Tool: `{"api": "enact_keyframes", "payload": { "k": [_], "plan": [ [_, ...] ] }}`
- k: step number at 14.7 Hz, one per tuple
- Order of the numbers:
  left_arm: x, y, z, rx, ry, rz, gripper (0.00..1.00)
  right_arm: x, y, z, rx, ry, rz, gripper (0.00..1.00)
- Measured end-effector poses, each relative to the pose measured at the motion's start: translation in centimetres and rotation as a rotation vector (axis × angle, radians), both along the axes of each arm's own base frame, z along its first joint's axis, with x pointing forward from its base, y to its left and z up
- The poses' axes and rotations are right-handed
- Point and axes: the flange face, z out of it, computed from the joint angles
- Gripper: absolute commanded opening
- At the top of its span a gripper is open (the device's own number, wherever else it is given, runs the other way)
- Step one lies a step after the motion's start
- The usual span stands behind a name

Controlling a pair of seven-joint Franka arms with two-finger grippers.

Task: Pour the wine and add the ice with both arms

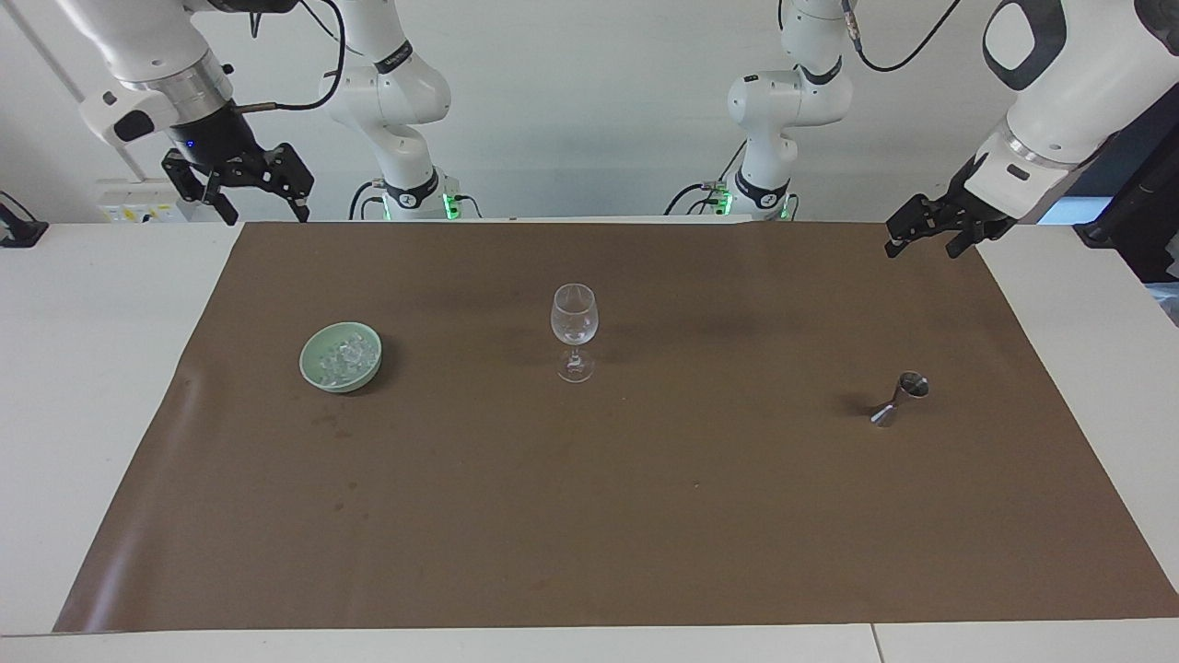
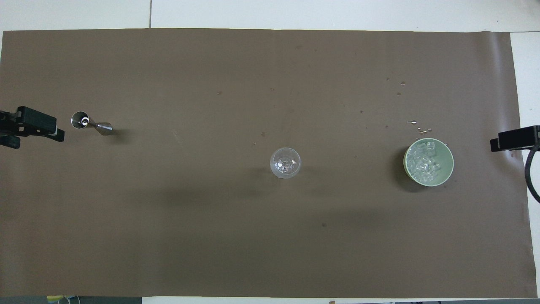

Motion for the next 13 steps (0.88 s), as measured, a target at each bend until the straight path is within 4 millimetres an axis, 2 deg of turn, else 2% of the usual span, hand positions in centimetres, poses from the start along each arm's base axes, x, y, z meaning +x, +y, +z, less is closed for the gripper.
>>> {"api": "enact_keyframes", "payload": {
  "k": [3, 6, 10, 13],
  "plan": [
    [1.9, 2.3, -3.9, -0.065, 0.107, 0.259, 1.00, 0.0, 0.0, 0.0, 0.000, 0.000, 0.000, 1.00],
    [4.1, 6.4, -7.4, -0.118, 0.199, 0.546, 1.00, 0.0, 0.0, 0.0, 0.000, 0.000, 0.000, 1.00],
    [8.0, 11.1, -9.3, -0.190, 0.270, 0.884, 1.00, 0.0, 0.0, 0.0, 0.000, 0.000, 0.000, 1.00],
    [10.3, 12.6, -10.8, -0.211, 0.279, 1.036, 1.00, 0.0, 0.0, 0.0, 0.000, 0.000, 0.000, 1.00]
  ]
}}
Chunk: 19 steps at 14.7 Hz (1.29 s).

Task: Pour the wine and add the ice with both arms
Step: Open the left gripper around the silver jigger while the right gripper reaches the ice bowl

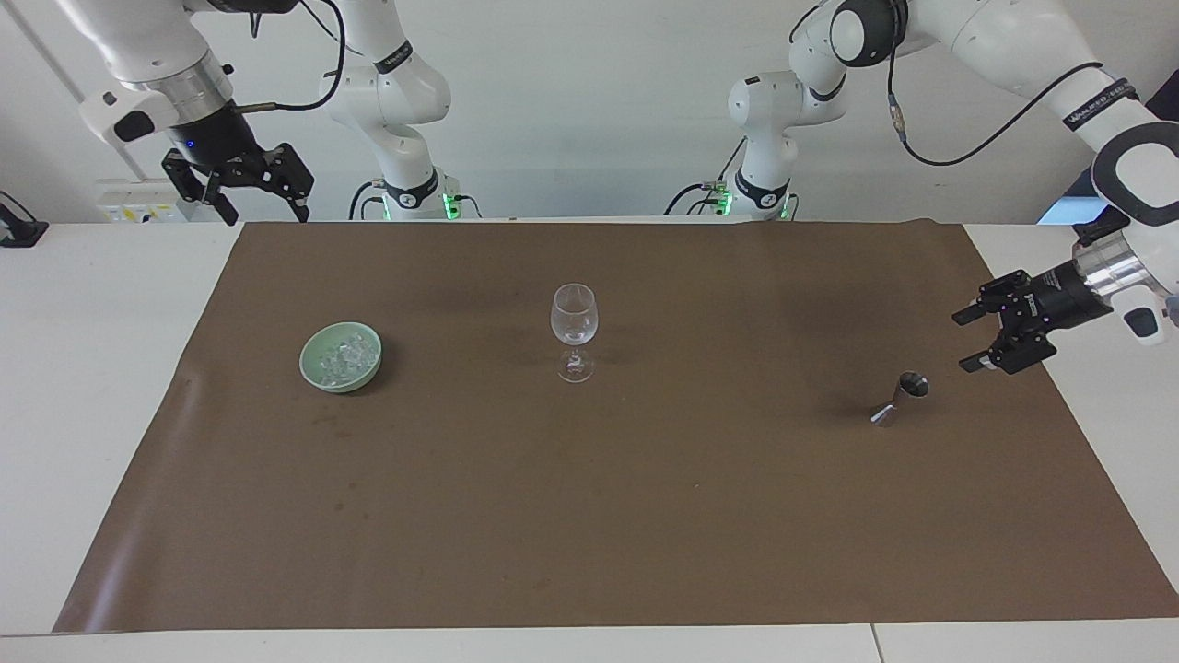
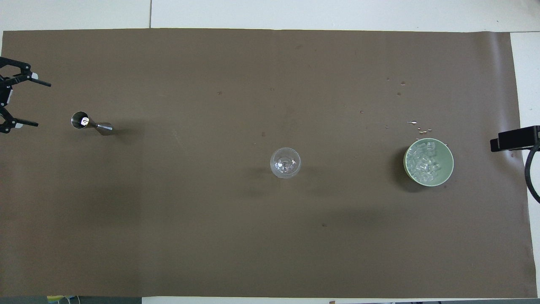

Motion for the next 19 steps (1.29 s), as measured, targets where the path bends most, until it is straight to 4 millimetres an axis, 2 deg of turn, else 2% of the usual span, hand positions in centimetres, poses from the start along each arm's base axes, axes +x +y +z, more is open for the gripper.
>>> {"api": "enact_keyframes", "payload": {
  "k": [2, 4, 8, 10, 14, 17, 19],
  "plan": [
    [0.9, 0.2, -1.8, 0.008, 0.027, 0.043, 1.00, 0.0, 0.0, 0.0, 0.000, 0.000, 0.000, 1.00],
    [1.4, 1.6, -3.8, -0.002, 0.053, 0.097, 1.00, 0.0, 0.0, 0.0, 0.000, 0.000, 0.000, 1.00],
    [0.7, 7.5, -8.3, -0.146, 0.092, 0.244, 1.00, 0.0, 0.0, 0.0, 0.000, 0.001, 0.000, 1.00],
    [-0.2, 9.5, -10.6, -0.206, 0.116, 0.301, 1.00, -0.1, 0.0, -0.1, 0.000, 0.006, 0.000, 1.00],
    [-1.3, 9.1, -16.3, -0.289, 0.143, 0.416, 1.00, -0.1, 0.0, -0.2, 0.001, 0.012, 0.001, 1.00],
    [-3.2, 8.6, -18.0, -0.337, 0.159, 0.436, 1.00, -0.1, 0.3, -0.7, 0.001, 0.023, 0.006, 1.00],
    [-4.3, 7.9, -18.5, -0.360, 0.148, 0.434, 1.00, 0.0, 0.5, -2.1, 0.002, 0.034, 0.009, 1.00]
  ]
}}
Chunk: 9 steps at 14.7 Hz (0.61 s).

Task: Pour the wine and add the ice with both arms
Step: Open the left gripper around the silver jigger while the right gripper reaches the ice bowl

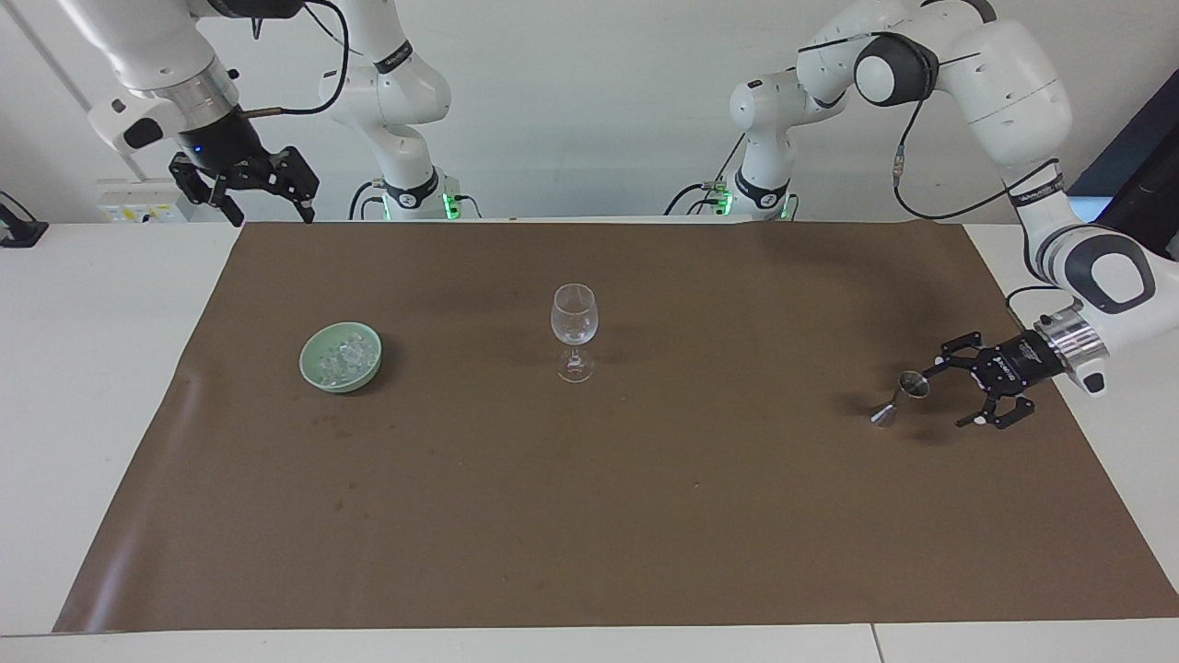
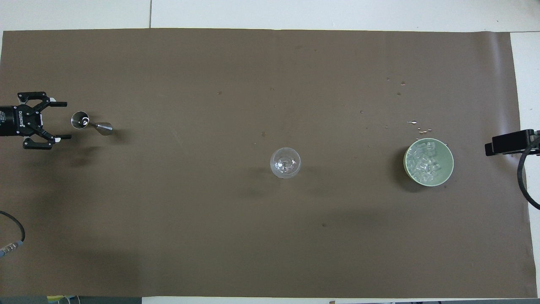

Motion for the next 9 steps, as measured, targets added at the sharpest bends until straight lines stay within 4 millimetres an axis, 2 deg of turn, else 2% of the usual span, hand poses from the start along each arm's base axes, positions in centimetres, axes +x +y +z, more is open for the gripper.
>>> {"api": "enact_keyframes", "payload": {
  "k": [4, 8, 9],
  "plan": [
    [-0.8, -2.5, -1.2, -0.021, 0.010, 0.003, 1.00, 0.4, 0.1, -6.1, 0.006, -0.016, -0.005, 1.00],
    [-1.4, -2.7, -2.7, -0.080, 0.006, 0.056, 1.00, 0.3, 0.1, -11.9, 0.004, -0.029, -0.001, 0.98],
    [-1.5, -2.7, -3.0, -0.095, 0.004, 0.075, 1.00, 0.3, 0.1, -13.4, 0.004, -0.022, 0.020, 0.94]
  ]
}}
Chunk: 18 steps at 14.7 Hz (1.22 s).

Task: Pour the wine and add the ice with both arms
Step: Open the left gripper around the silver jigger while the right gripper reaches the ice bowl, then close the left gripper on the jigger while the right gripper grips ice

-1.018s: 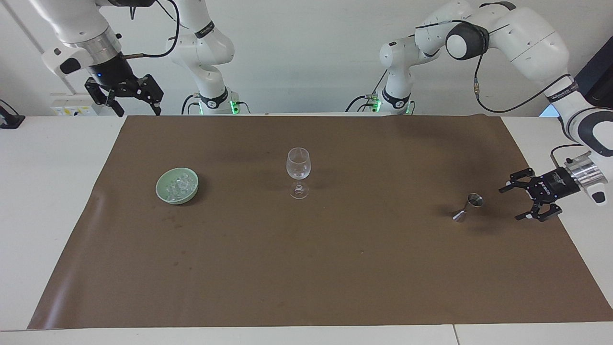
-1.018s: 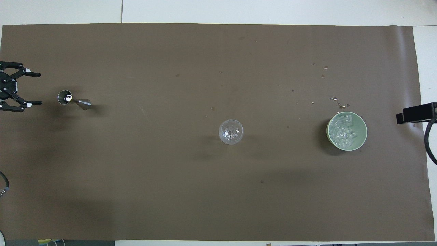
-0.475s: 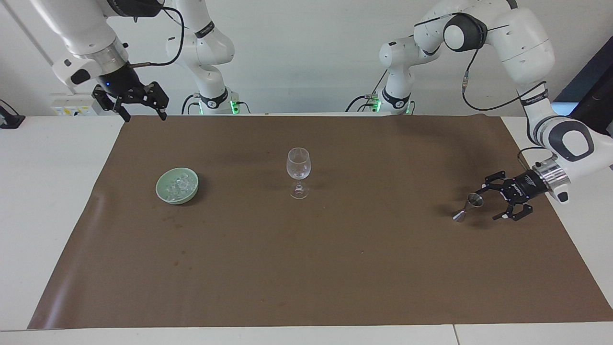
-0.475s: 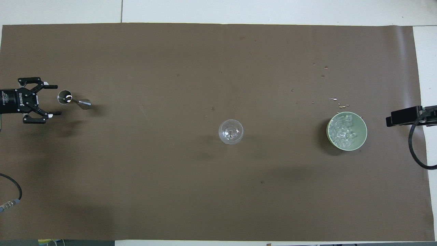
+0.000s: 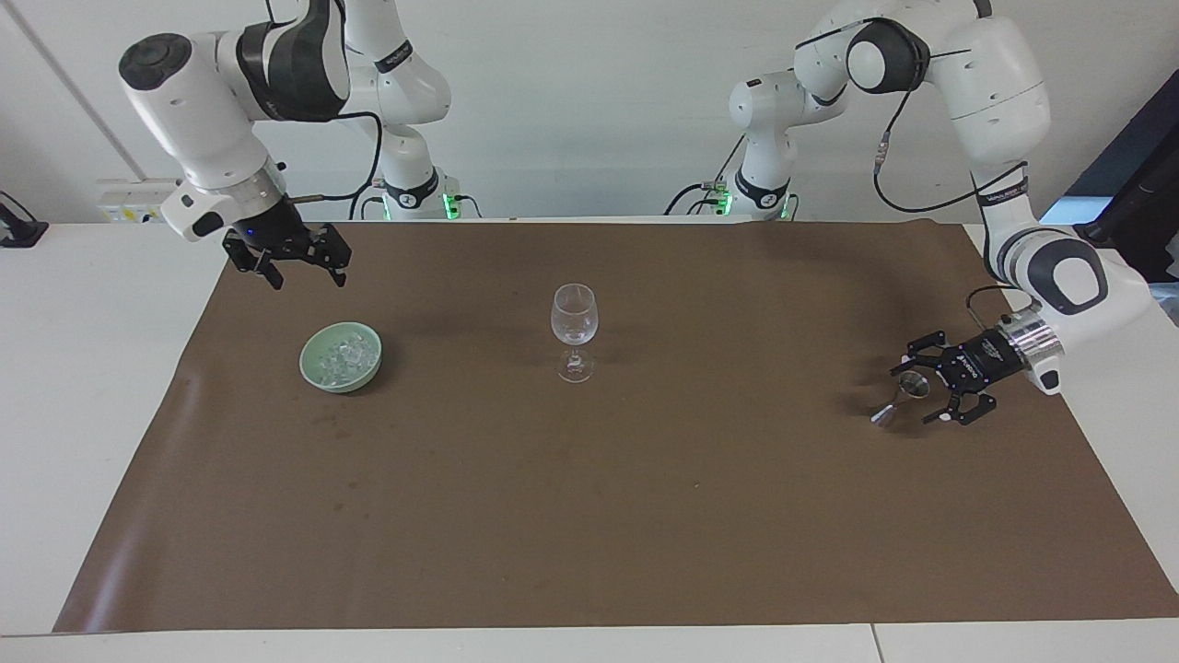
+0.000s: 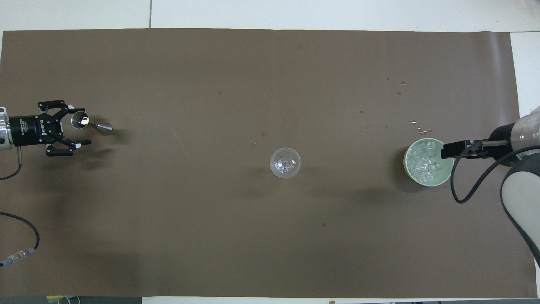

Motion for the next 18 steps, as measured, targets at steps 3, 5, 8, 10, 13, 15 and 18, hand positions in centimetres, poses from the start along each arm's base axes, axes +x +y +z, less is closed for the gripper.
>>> {"api": "enact_keyframes", "payload": {
  "k": [3, 5, 8, 10, 13, 15, 18],
  "plan": [
    [-0.6, -0.1, -1.7, -0.057, -0.016, 0.109, 1.00, 0.7, -0.8, -4.5, -0.002, 0.015, 0.048, 0.87],
    [-1.2, -0.2, -2.4, -0.069, -0.016, 0.122, 0.99, 1.0, -1.4, -7.3, -0.006, 0.012, 0.047, 0.86],
    [-1.8, -0.3, -3.1, -0.085, -0.032, 0.139, 0.96, 1.0, -1.4, -10.5, -0.008, 0.032, 0.044, 0.79],
    [-2.0, -0.4, -3.2, -0.096, -0.038, 0.150, 0.96, 1.0, -1.4, -11.8, -0.009, 0.035, 0.043, 0.79],
    [-2.1, -0.5, -2.8, -0.112, -0.049, 0.163, 0.96, 0.5, -1.4, -14.1, -0.013, 0.028, 0.040, 0.79],
    [-2.0, -0.7, -2.4, -0.123, -0.056, 0.161, 0.93, 0.1, -1.4, -15.8, -0.014, 0.041, 0.039, 0.78],
    [-1.9, -0.9, -2.2, -0.130, -0.059, 0.160, 0.71, -0.1, -1.4, -16.7, -0.014, 0.055, 0.038, 0.77]
  ]
}}
